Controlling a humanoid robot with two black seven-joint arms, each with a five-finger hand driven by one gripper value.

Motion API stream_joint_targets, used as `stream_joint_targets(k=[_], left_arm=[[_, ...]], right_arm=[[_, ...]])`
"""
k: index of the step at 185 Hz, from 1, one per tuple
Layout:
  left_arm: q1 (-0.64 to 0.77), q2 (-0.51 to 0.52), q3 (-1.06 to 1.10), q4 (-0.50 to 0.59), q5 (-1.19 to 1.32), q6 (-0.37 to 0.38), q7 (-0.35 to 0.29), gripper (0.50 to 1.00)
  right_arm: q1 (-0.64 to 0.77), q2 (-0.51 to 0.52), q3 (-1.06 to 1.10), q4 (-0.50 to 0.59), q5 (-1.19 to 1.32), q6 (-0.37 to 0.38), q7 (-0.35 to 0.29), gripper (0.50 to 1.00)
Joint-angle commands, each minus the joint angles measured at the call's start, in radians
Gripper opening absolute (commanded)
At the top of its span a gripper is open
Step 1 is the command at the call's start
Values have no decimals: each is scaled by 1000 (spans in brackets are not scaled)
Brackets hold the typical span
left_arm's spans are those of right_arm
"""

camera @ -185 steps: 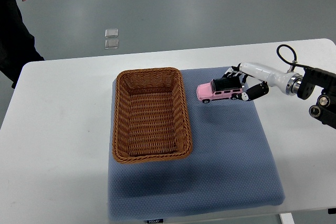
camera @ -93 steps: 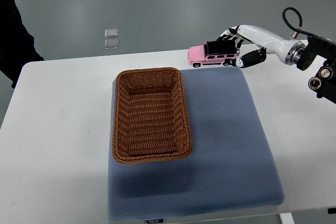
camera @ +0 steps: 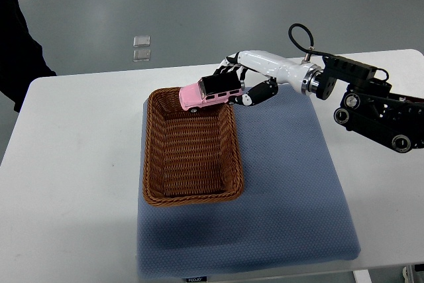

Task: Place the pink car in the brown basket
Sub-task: 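Carry the held SUV with the right hand over the wicker basket, then lower the SUV into the basket and open the right hand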

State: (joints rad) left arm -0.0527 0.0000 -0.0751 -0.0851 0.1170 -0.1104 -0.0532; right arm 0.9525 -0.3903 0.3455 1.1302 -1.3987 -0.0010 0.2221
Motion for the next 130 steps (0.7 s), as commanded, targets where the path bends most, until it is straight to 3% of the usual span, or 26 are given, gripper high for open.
stream_joint_targets(k=[1, 27, 56, 67, 93, 106, 130], left_arm=[[1, 0, 0, -2, 0, 0, 0, 1000], [-1, 0, 0, -2, 0, 0, 1, 1000], [-1, 0, 0, -2, 0, 0, 0, 1000], [-1, 0, 0, -2, 0, 0, 0, 1000], [-1, 0, 0, 1, 0, 0, 0, 1000], [-1, 0, 0, 2, 0, 0, 0, 1000], [-1, 0, 0, 2, 0, 0, 0, 1000]], right_arm=[[2, 53, -33, -24, -3, 0, 0, 500], [2, 93, -59, -63, -5, 0, 0, 500], [-3, 119, -86, -79, -5, -7, -1, 572], [-8, 134, -94, -89, -5, -8, -1, 625], [-21, 145, -94, -101, 0, -11, -3, 870], [-24, 156, -92, -101, 4, -11, -3, 901], [-24, 146, -75, -101, 13, -13, -6, 911]])
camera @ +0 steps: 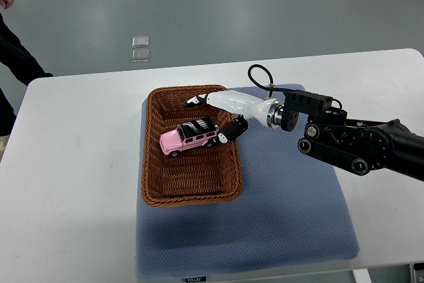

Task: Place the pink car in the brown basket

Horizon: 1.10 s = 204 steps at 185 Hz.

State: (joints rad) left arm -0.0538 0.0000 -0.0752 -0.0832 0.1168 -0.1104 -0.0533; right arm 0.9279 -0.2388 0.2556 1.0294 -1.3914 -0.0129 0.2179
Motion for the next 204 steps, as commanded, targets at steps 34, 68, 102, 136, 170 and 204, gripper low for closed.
stream_joint_targets(k=[34, 68, 102, 136, 170, 204], left_arm=[[0, 0, 0, 0, 0, 0, 1, 1000], [0, 0, 2, 3, 1, 0, 0, 1000], [0, 0, 2, 5, 1, 0, 0, 1000], [0, 0, 2, 5, 0, 0, 0, 1000], [-1, 0, 3, 5, 0, 0, 0, 1000], [-8, 0, 3, 5, 0, 0, 0, 1000]], right_arm=[[-3, -17, 96, -2, 57, -64, -5, 911], [-24, -40, 241, -15, 253, -85, -9, 911], [-100, -47, 422, -75, 451, -104, -54, 911], [-172, -47, 521, -100, 658, -190, -111, 911], [-218, -60, 542, -117, 885, -211, -111, 911], [-254, -56, 544, -117, 963, -211, -100, 913]])
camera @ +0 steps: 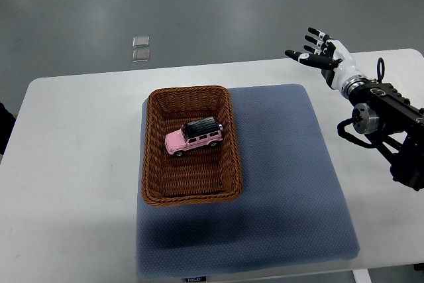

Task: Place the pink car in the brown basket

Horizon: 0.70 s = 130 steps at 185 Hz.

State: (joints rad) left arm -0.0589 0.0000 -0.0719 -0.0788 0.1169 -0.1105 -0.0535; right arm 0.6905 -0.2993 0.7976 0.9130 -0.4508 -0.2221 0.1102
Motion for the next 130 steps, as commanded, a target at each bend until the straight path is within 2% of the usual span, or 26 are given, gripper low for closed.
stream_joint_targets(k=[1, 130], left_arm=[[-3, 0, 0, 1, 0, 0, 0, 1000], [-3, 0, 0, -4, 0, 0, 0, 1000]], right_arm=[[-19, 5, 2, 0, 23, -2, 8, 913], [-34, 12, 2, -22, 23, -3, 11, 915]])
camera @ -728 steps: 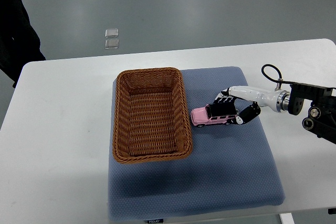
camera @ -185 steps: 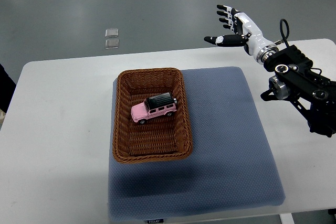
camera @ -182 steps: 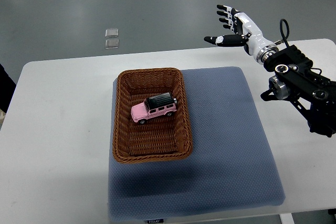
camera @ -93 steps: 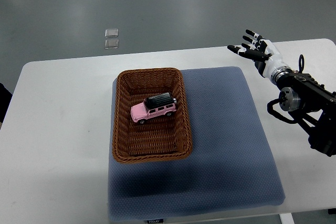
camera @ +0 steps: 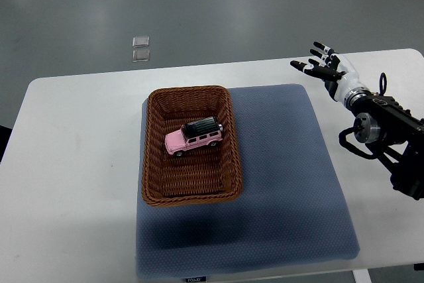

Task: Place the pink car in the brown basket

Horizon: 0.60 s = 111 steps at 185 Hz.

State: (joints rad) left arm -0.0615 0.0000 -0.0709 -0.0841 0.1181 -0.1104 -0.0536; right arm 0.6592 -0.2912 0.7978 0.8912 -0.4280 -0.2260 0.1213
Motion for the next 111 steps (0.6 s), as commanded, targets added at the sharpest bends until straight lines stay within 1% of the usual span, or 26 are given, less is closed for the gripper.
stream_joint_targets(k=[1, 111], left_arm=[[0, 0, -1, 1, 0, 0, 0, 1000], [8, 0, -4, -6, 0, 0, 0, 1000]], right_arm=[[-4, 4, 1, 0, 0, 1, 0, 915], [-6, 3, 1, 0, 2, 2, 0, 915]])
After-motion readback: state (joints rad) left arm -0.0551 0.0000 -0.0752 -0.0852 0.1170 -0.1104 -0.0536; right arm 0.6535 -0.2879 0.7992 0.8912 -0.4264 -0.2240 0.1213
